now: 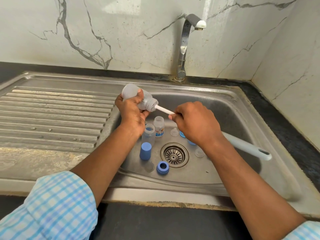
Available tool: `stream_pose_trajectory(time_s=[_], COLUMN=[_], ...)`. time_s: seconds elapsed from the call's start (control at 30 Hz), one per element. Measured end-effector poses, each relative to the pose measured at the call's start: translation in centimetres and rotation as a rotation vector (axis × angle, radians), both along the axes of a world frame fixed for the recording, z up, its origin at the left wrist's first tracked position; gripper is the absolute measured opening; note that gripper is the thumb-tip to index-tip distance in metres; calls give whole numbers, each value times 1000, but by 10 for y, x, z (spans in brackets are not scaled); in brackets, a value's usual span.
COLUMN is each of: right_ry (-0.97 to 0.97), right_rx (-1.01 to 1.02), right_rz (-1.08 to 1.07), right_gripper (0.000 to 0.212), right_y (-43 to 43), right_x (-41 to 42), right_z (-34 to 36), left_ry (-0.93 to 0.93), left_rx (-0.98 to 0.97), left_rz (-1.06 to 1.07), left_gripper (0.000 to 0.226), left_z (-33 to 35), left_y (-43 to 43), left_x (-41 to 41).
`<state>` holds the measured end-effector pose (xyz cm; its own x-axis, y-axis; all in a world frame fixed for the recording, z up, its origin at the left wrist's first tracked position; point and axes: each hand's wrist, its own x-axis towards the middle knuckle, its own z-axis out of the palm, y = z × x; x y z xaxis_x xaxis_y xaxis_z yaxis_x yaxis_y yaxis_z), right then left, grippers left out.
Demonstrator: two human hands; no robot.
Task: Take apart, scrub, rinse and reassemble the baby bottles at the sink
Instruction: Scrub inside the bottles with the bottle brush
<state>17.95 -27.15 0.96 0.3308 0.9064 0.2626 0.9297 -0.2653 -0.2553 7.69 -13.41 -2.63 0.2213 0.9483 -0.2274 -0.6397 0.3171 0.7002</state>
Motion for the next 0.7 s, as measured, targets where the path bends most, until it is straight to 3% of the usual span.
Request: stream_pose_trajectory(time_s=[0.1, 0.3, 0.5, 0.7], right_ry=[-87, -95, -122, -62], right_rx=[57, 149, 196, 198], right_rz=[-42, -133, -116, -74], right_gripper=[18, 6, 10, 15], right_y=[-8, -12, -9, -11], right_x=[7, 15, 14, 14], right_z=[6, 7, 4, 3], left_ry=[-59, -77, 53, -88], left_rx=[-56, -37, 30, 22], left_rz=[96, -87, -146, -231], left_gripper=[55, 49, 43, 45], left_z=[-3, -4, -6, -2], left_y=[16, 2, -5, -11], left_x=[-9, -1, -2, -5])
